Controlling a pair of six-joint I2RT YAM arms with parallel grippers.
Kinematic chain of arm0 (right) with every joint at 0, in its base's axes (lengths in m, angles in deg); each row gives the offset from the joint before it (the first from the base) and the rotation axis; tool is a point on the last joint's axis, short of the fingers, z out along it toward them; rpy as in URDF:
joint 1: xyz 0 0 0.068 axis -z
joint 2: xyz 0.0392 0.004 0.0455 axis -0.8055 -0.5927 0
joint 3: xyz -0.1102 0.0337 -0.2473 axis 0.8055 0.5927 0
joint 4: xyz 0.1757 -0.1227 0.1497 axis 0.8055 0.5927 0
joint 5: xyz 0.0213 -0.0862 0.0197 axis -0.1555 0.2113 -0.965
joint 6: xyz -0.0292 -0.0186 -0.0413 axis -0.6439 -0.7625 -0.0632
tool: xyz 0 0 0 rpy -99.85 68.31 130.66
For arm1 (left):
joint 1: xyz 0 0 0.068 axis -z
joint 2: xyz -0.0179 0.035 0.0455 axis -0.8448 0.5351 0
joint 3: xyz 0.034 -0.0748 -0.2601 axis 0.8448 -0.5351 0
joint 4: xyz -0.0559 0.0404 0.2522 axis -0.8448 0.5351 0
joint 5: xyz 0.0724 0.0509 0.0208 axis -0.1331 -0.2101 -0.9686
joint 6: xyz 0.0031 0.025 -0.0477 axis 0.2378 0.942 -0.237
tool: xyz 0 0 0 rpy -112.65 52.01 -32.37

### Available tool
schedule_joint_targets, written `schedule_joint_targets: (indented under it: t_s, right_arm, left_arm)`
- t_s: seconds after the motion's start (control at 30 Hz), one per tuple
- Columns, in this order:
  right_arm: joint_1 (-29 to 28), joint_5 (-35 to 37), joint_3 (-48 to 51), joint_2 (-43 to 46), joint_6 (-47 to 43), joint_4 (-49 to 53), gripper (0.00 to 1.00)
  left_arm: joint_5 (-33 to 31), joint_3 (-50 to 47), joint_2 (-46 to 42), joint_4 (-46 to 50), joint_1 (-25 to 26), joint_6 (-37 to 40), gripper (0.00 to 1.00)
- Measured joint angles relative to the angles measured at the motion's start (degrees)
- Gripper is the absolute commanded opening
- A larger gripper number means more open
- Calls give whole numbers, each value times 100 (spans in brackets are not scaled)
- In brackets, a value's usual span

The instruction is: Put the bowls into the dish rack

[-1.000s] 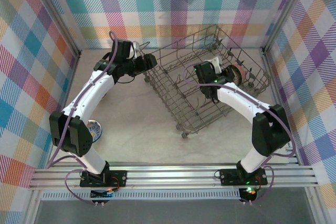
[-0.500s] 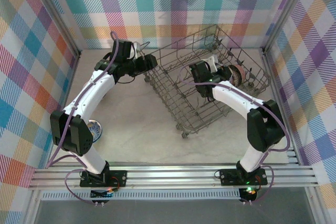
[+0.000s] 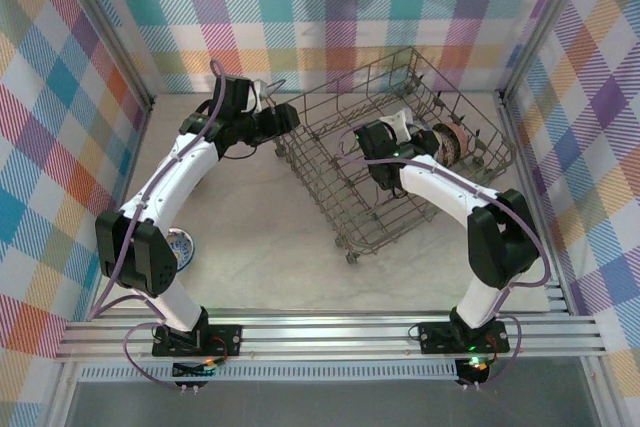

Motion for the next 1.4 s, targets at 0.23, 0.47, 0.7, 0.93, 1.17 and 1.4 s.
schedule_joint_targets:
  t_s: [0.23, 0.47, 0.7, 0.93, 1.17, 1.4]
  right_arm:
    - [0, 46, -188, -42, 431, 579, 0]
    - [20, 98, -439, -184, 787, 1130, 0]
    - [17, 232, -758, -457, 1290, 1635, 0]
    - [24, 522, -2457, -1714, 4588, 5034, 0]
    - [-35, 564, -2597, -1965, 6039, 6269, 0]
    - [-105, 577, -2509, -1976, 6518, 6542, 0]
  left_arm:
    - [44, -13, -2, 0, -2, 0, 77]
    - [66, -101, -2, -2, -2, 0, 77]
    - [114, -173, -11, -4, -2, 0, 77]
    - [177, -203, -35, -7, -2, 0, 77]
    - [188, -297, -105, -22, -2, -2, 77]
    - [188, -345, -138, -31, -2, -4, 77]
